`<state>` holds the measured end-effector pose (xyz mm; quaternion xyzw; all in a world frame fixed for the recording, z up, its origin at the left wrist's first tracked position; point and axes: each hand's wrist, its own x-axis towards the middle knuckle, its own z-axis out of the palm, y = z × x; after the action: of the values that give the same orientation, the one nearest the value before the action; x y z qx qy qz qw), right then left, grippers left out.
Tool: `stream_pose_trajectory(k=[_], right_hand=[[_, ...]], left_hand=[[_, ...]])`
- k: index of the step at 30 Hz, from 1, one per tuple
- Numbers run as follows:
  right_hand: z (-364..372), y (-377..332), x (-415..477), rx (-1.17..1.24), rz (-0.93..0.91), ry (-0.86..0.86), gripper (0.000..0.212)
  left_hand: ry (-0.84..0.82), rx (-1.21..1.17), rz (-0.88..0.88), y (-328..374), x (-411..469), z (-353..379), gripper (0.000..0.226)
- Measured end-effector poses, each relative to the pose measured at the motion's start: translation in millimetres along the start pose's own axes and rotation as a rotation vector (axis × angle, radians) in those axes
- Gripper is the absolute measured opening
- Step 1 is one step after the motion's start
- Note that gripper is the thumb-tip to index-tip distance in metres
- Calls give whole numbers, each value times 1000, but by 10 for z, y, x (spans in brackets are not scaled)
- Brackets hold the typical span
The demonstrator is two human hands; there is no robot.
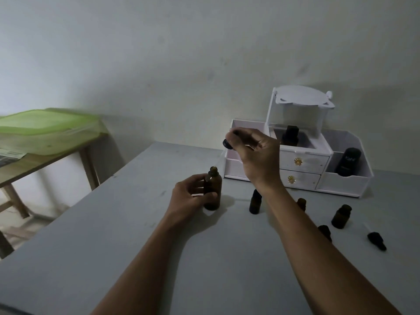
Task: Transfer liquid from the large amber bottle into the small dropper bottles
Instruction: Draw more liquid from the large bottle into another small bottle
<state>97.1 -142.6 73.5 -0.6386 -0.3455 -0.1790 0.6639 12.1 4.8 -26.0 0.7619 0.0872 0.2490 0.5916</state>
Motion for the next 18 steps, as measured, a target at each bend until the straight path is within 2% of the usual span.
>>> stream_pose_trajectory(k=[4, 11, 18], right_hand=[[100, -21, -23, -11, 17, -62, 23], [202, 196, -167, -229, 62, -205, 21], [175, 213, -245, -266, 103, -198, 27]], left_hand=[[10, -11, -4, -2, -9, 13, 48], [15, -6, -23, -1, 9, 29, 48], [22, 39, 14, -24, -5, 48, 52]])
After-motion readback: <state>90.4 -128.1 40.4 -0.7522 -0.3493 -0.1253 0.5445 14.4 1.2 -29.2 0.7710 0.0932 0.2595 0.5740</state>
